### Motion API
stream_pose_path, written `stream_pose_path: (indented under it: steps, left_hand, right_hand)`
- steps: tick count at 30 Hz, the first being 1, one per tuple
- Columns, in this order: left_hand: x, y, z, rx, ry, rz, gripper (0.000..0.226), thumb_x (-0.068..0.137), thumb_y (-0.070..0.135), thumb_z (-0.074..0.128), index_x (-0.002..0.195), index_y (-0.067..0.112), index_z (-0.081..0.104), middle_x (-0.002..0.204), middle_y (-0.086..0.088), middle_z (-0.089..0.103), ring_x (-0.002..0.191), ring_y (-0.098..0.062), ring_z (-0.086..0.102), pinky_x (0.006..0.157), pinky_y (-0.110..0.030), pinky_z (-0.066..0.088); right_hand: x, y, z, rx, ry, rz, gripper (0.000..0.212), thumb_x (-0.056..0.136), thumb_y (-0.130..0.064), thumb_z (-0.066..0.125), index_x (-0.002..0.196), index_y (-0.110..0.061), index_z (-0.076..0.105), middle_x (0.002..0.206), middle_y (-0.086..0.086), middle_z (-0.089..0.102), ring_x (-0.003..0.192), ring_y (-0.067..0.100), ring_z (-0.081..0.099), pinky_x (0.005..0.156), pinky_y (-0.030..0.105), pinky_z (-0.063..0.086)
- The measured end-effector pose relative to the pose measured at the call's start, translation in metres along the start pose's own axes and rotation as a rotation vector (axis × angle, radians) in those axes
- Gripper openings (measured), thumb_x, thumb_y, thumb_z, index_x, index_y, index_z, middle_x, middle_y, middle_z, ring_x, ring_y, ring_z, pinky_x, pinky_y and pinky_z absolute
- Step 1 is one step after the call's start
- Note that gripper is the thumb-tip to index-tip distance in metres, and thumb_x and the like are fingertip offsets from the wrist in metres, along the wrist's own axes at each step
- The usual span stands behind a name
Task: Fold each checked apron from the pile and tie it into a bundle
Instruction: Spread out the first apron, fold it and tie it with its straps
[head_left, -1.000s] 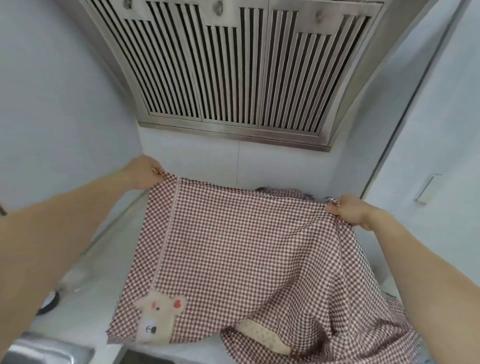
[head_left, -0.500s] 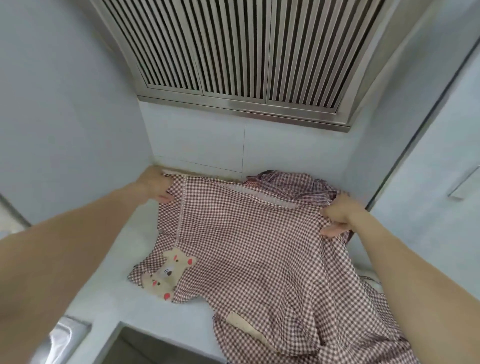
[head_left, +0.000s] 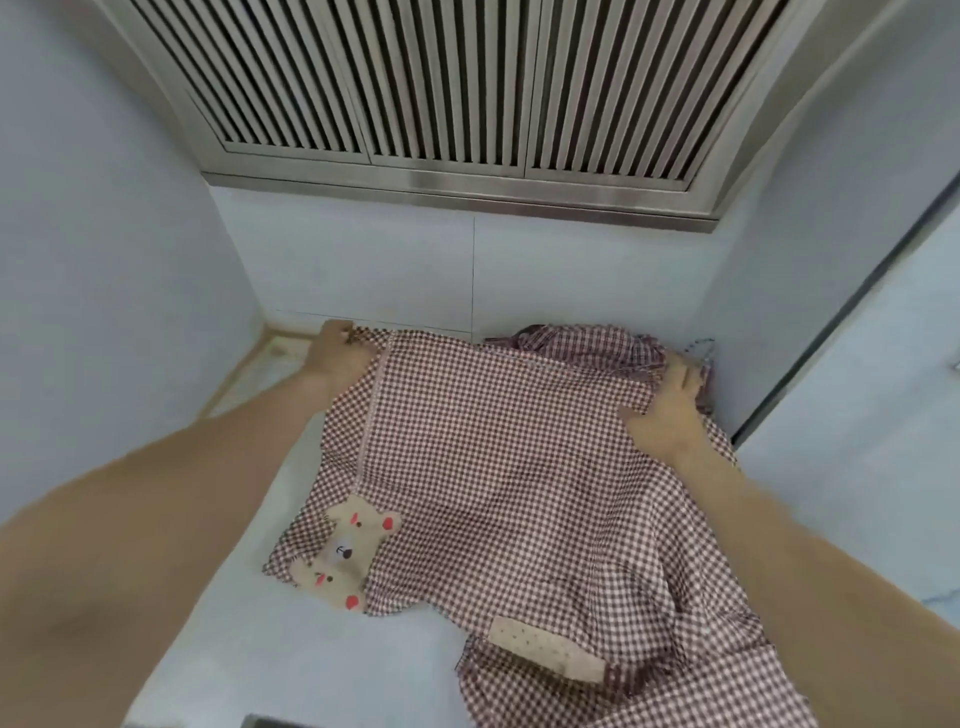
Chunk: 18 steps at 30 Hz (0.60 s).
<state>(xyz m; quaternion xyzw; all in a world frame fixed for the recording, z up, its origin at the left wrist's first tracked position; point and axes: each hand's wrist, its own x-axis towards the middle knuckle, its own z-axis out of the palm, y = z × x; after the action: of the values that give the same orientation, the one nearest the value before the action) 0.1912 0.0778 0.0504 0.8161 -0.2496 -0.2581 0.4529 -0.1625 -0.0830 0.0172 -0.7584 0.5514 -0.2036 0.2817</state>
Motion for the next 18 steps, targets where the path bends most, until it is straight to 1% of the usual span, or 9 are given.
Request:
stream_pose_path:
  steps: [2, 4, 5, 6, 8, 10, 12, 15, 18]
  left_hand:
    - [-0.001, -0.011, 0.011, -0.063, -0.084, 0.049, 0.091, 0.085, 0.008, 0.075, 0.157, 0.019, 0.019, 0.142, 0.001, 0.037, 0.132, -0.018, 0.040, 0.114, -0.037, 0.034]
    - [-0.002, -0.033, 0.021, 0.058, -0.097, 0.118, 0.091, 0.085, 0.007, 0.075, 0.156, 0.018, 0.020, 0.156, 0.002, 0.024, 0.137, -0.017, 0.034, 0.111, -0.027, 0.026]
    - [-0.003, -0.050, 0.024, 0.122, -0.091, 0.131, 0.085, 0.086, 0.009, 0.075, 0.154, 0.016, 0.024, 0.157, 0.002, 0.020, 0.136, -0.018, 0.034, 0.109, -0.026, 0.027]
    - [-0.005, -0.067, 0.026, 0.184, -0.099, 0.091, 0.082, 0.087, 0.013, 0.073, 0.153, 0.015, 0.027, 0.159, -0.006, 0.023, 0.136, -0.022, 0.035, 0.112, -0.030, 0.029]
    - [-0.009, -0.103, 0.027, 0.241, -0.121, -0.074, 0.076, 0.088, 0.022, 0.072, 0.151, 0.012, 0.031, 0.153, -0.017, 0.033, 0.135, -0.031, 0.040, 0.113, -0.040, 0.035]
    - [-0.016, -0.135, 0.022, 0.290, -0.123, -0.184, 0.064, 0.087, 0.034, 0.071, 0.139, 0.007, 0.045, 0.142, -0.020, 0.044, 0.128, -0.034, 0.048, 0.105, -0.041, 0.041]
    - [-0.028, -0.164, 0.014, 0.369, -0.087, -0.259, 0.049, 0.083, 0.038, 0.067, 0.118, 0.006, 0.054, 0.127, -0.020, 0.051, 0.116, -0.034, 0.053, 0.097, -0.040, 0.045]
    - [-0.039, -0.208, -0.002, 0.556, -0.060, -0.478, 0.062, 0.087, 0.032, 0.063, 0.136, 0.001, 0.041, 0.136, -0.023, 0.046, 0.126, -0.039, 0.047, 0.105, -0.049, 0.042]
    - [-0.048, -0.240, -0.020, 0.567, -0.138, -0.603, 0.084, 0.082, 0.049, 0.072, 0.140, -0.003, 0.041, 0.137, -0.024, 0.049, 0.125, -0.038, 0.050, 0.101, -0.044, 0.046]
  right_hand:
    - [-0.022, -0.001, 0.026, -0.061, 0.070, -0.134, 0.082, 0.082, 0.002, 0.067, 0.151, 0.002, 0.022, 0.157, 0.026, 0.010, 0.145, 0.040, 0.018, 0.119, 0.044, 0.022]
    - [-0.051, 0.000, 0.059, -0.116, 0.066, -0.277, 0.062, 0.079, 0.007, 0.065, 0.137, -0.001, 0.044, 0.143, 0.020, 0.034, 0.129, 0.035, 0.041, 0.111, 0.047, 0.041]
    - [-0.065, 0.001, 0.076, -0.142, 0.032, -0.336, 0.052, 0.078, 0.006, 0.066, 0.128, -0.003, 0.053, 0.131, 0.015, 0.043, 0.118, 0.031, 0.048, 0.102, 0.047, 0.048]
    - [-0.079, 0.002, 0.092, -0.179, -0.016, -0.365, 0.043, 0.079, 0.003, 0.067, 0.120, -0.006, 0.058, 0.122, 0.010, 0.048, 0.111, 0.028, 0.051, 0.096, 0.046, 0.051]
    - [-0.099, 0.000, 0.118, -0.243, -0.151, -0.348, 0.038, 0.085, -0.009, 0.065, 0.122, -0.012, 0.059, 0.121, 0.005, 0.050, 0.114, 0.025, 0.049, 0.099, 0.045, 0.047]
    - [-0.107, 0.001, 0.137, -0.334, -0.316, -0.262, 0.047, 0.093, -0.028, 0.060, 0.138, -0.019, 0.050, 0.137, 0.003, 0.043, 0.129, 0.023, 0.040, 0.111, 0.045, 0.038]
    - [-0.107, 0.001, 0.147, -0.404, -0.450, -0.172, 0.063, 0.095, -0.043, 0.056, 0.150, -0.023, 0.035, 0.156, 0.005, 0.026, 0.145, 0.026, 0.023, 0.119, 0.050, 0.024]
    - [-0.101, 0.005, 0.154, -0.447, -0.560, -0.101, 0.079, 0.094, -0.052, 0.055, 0.157, -0.024, 0.017, 0.165, 0.004, 0.002, 0.153, 0.027, 0.000, 0.121, 0.054, 0.009]
    - [-0.096, 0.013, 0.160, -0.463, -0.570, -0.070, 0.084, 0.094, -0.050, 0.056, 0.159, -0.023, 0.011, 0.166, 0.003, -0.006, 0.153, 0.025, -0.006, 0.122, 0.052, 0.005]
